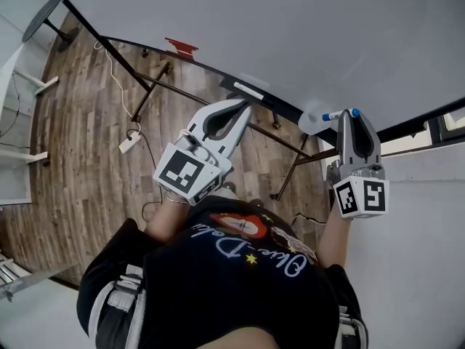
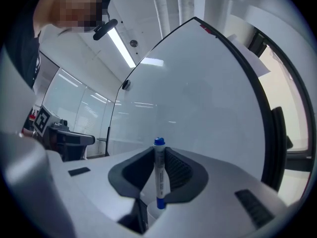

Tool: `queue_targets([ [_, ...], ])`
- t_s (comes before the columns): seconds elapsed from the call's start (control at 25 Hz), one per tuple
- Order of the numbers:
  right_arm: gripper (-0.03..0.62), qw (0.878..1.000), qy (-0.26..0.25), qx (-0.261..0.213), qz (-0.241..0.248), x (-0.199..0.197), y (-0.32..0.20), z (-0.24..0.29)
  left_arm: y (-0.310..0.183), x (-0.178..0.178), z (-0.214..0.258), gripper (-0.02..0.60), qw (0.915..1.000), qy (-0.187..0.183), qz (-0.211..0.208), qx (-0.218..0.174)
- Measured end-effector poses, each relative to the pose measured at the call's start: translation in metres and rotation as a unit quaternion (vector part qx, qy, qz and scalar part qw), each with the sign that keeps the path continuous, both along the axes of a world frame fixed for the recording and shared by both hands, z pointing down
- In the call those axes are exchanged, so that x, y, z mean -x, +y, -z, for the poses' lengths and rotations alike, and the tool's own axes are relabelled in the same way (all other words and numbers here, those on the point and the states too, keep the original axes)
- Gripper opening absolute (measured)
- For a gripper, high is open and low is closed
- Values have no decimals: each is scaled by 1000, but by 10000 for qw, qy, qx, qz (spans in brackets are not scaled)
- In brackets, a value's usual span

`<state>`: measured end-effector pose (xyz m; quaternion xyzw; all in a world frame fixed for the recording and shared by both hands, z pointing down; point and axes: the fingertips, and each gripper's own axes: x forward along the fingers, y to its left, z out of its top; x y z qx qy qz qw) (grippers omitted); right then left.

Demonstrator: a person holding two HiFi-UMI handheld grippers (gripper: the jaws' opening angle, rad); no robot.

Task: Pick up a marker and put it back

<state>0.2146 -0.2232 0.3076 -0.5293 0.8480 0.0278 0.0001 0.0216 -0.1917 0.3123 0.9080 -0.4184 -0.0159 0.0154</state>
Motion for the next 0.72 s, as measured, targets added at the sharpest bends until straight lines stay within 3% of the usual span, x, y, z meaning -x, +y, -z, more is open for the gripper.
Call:
queue_targets([
  [0.4,66,9987,252,434,41,12,-14,-43,1,24,-1,3,9993,-44,381,48],
  [0.72,66,9972,269,690,37,10,-18,-70,2,25,-3,3,9990,-65,435,39],
])
